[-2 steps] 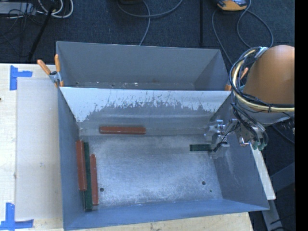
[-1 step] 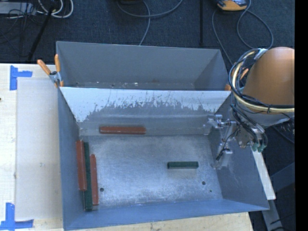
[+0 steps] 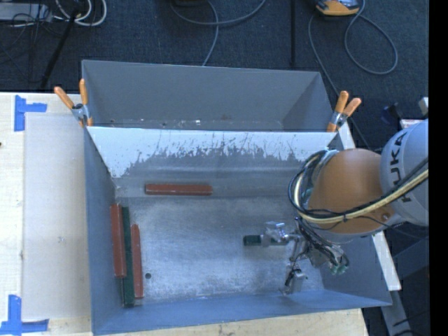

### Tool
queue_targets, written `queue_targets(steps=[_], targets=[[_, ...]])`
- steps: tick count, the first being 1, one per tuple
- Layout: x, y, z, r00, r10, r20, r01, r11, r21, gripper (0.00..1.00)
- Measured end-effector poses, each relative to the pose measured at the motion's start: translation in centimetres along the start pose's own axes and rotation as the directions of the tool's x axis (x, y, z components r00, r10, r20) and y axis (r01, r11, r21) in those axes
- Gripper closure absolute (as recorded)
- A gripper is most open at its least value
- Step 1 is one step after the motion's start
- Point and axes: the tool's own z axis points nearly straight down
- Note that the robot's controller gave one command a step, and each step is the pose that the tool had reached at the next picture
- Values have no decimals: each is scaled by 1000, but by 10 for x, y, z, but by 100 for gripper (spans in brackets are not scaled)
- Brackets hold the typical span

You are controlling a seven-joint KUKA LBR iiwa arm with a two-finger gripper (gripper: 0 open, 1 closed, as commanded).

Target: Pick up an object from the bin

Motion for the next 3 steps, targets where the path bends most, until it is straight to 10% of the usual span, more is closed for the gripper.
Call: queue_targets(steps=[1, 2, 3], targets=[[-66, 16, 32, 1000, 18, 13, -18, 1000, 1, 0], [-64, 14, 30, 1000, 22, 11, -22, 1000, 2, 100], [-39, 11, -162, 999, -38, 18, 38, 999, 6, 100]])
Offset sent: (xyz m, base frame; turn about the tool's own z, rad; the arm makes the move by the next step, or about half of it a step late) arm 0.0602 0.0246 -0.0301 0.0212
